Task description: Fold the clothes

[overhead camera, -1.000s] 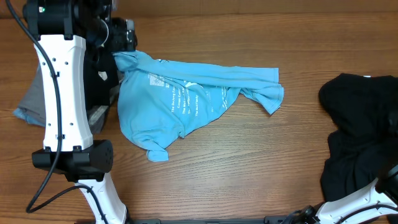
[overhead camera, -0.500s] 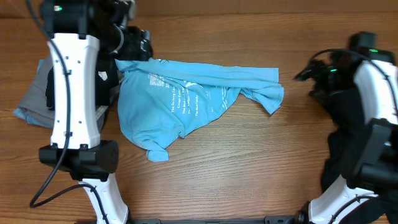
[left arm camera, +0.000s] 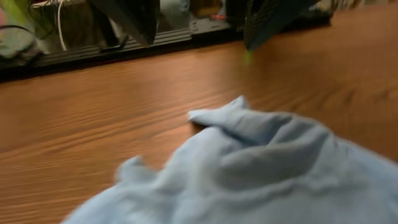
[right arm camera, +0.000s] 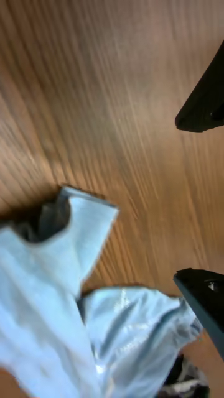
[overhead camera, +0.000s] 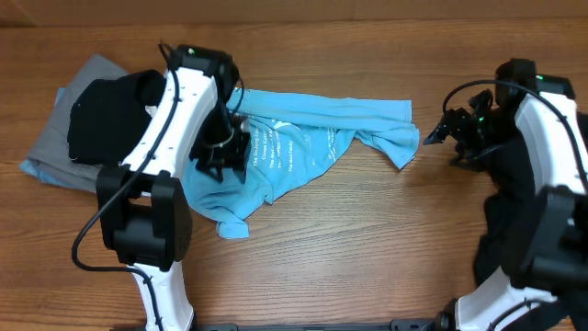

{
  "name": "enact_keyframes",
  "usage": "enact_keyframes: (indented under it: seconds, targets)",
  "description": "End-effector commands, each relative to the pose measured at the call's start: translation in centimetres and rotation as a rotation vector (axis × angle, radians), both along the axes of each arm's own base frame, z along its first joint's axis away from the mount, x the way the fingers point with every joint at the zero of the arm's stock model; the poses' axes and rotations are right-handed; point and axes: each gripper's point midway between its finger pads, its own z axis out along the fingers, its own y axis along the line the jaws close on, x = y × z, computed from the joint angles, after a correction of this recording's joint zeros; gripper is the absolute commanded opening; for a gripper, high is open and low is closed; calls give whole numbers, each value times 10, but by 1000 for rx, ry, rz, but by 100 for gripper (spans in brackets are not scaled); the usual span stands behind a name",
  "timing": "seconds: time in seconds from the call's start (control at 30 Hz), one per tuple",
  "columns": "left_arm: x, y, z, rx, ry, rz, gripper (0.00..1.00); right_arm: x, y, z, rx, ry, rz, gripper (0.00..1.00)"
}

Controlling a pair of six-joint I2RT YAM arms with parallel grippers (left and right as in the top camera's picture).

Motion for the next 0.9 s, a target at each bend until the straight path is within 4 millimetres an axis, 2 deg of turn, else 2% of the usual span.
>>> enact_keyframes:
  seconds: [0.0, 0.03, 0.1, 0.17, 0.23, 0.37, 0.5, 0.57, 0.6, 0.67, 0.7, 0.73, 0.87]
  targets:
    - [-17, 32, -15, 200, 21, 66, 53, -10, 1, 42, -31, -109, 18, 77]
    - [-22, 41, -17, 238, 11, 101, 55, -14, 2, 48, -32, -115, 18, 79]
    - [-32, 56, -23, 254, -8, 159, 71, -24, 4, 55, -30, -104, 18, 80]
    - [-42, 65, -34, 232, -18, 229, 81, -29, 6, 55, -25, -86, 25, 80]
    - [-47, 63, -50, 164, -18, 293, 84, -31, 8, 55, -25, -83, 38, 80]
    - [-54, 47, -93, 4, -21, 402, 92, -30, 9, 55, -26, -86, 48, 80]
    - [-49, 44, -116, -5, -70, 473, 93, -30, 9, 55, -26, -87, 51, 80]
    - [-48, 45, -122, 3, -85, 493, 84, -30, 9, 54, -28, -88, 54, 80]
    - [-48, 45, -122, 5, -86, 493, 73, -30, 8, 54, -30, -87, 54, 80]
    - [-51, 45, -121, 7, -75, 493, 38, -30, 8, 54, -31, -90, 53, 80]
    - [-53, 45, -121, 11, -64, 493, 15, -29, 8, 54, -32, -94, 53, 80]
    - [-57, 46, -119, 16, -48, 492, 4, -27, 8, 55, -34, -101, 53, 80]
    - [-65, 51, -107, 12, -4, 473, 4, -20, 5, 54, -45, -127, 47, 83]
